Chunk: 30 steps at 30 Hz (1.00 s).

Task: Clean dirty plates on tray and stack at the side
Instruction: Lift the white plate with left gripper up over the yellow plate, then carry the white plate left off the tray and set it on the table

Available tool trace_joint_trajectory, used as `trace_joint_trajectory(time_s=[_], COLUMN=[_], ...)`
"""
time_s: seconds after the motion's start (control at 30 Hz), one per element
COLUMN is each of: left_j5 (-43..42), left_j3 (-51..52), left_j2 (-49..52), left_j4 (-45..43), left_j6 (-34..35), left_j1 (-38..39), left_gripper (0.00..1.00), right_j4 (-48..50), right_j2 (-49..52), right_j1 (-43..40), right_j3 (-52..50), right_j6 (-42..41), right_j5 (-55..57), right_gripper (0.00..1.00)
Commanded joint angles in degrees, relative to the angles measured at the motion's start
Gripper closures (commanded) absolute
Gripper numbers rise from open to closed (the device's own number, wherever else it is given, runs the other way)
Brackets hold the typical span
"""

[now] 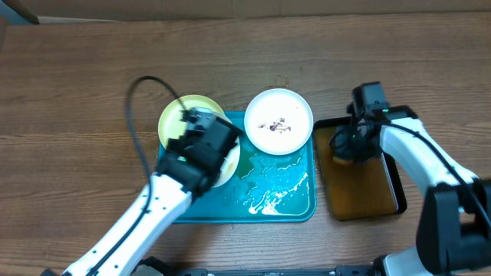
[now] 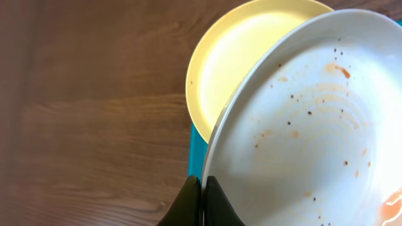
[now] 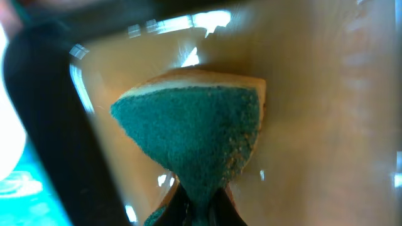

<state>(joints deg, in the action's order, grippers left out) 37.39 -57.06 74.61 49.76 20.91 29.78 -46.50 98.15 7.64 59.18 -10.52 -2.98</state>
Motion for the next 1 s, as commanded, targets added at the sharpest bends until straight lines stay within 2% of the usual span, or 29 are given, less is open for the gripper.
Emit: trace_joint_trajectory(time_s=[0.0, 0.17, 0.33, 0.73, 0.97], left_j5=[-11.5, -17.9, -19.4, -19.4, -19.4], left_j3=[-2.4, -2.4, -2.4, -2.4, -2.4], left_j2=[-3.5, -6.3, -7.9, -8.1, -8.1], left_j4=[0.0, 2.7, 5.4, 8.5, 7.9], left_j6=[1.9, 1.9, 1.9, 2.0, 2.0], left_j1=[-4.5, -11.2, -15.8, -24.0, -33.3], left_gripper=[0.96, 0.96, 0.96, 0.96, 0.96], right_j4=[2.4, 9.1, 11.6, -7.2, -12.4], right_j2=[3.7, 7.6, 7.6, 5.4, 4.2], right_j1=[0.1, 0.1, 0.1, 0.0, 0.1], right_j3=[-1.8, -1.9, -0.2, 12.8, 12.9], right_j6=[0.3, 0.0, -0.1, -0.1, -1.2], right_j5=[-3.2, -3.3, -3.3, -3.1, -2.8], right_gripper=[0.96, 0.96, 0.96, 0.96, 0.96])
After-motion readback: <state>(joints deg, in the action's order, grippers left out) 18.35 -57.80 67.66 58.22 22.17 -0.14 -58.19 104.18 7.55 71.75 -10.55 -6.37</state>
